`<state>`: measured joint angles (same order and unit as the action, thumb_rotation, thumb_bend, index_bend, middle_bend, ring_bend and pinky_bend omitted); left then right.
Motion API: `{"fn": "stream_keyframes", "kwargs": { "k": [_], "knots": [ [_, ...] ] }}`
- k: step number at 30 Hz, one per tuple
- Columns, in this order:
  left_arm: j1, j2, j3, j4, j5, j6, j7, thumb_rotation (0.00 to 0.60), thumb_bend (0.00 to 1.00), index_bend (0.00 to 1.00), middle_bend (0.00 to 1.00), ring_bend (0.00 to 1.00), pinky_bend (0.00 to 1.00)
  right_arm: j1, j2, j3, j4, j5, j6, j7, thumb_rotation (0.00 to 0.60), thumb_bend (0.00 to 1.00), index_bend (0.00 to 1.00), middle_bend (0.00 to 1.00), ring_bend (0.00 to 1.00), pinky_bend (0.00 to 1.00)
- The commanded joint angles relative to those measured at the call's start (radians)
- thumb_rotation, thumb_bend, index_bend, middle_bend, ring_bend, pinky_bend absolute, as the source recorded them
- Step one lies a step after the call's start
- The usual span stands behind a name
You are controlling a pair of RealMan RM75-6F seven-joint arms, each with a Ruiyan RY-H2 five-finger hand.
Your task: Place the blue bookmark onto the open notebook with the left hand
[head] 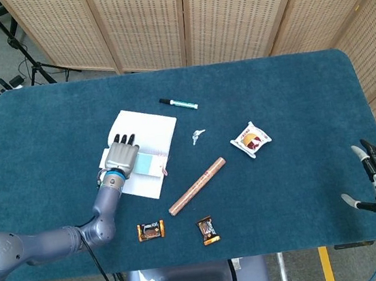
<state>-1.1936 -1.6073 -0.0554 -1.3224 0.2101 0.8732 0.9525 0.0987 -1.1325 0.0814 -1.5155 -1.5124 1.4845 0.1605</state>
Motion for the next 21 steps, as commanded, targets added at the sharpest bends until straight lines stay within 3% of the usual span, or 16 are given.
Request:
{"fn": "stream_keyframes", "kwargs": {
  "k": [1, 16, 21],
  "knots": [
    [-0.001, -0.006, 0.001, 0.007, -0.001, -0.004, 0.003, 0.6, 0.27, 0.38, 0.0, 0.0, 0.0, 0.0, 0.0, 0.0, 0.0, 0.001, 0.0, 0.0, 0.6, 0.18, 0.0, 0.0, 0.0, 0.0],
    [0.005, -0.019, -0.009, 0.041, 0.013, -0.023, -0.011, 0.6, 0.26, 0.38, 0.0, 0.0, 0.0, 0.002, -0.002, 0.0, 0.001, -0.001, -0.002, -0.002, 0.6, 0.18, 0.0, 0.0, 0.0, 0.0],
    [0.012, -0.022, -0.014, 0.05, 0.029, -0.033, -0.03, 0.6, 0.24, 0.29, 0.0, 0.0, 0.0, 0.001, -0.002, 0.0, 0.0, -0.001, 0.0, -0.005, 0.6, 0.18, 0.0, 0.0, 0.0, 0.0]
  ]
}}
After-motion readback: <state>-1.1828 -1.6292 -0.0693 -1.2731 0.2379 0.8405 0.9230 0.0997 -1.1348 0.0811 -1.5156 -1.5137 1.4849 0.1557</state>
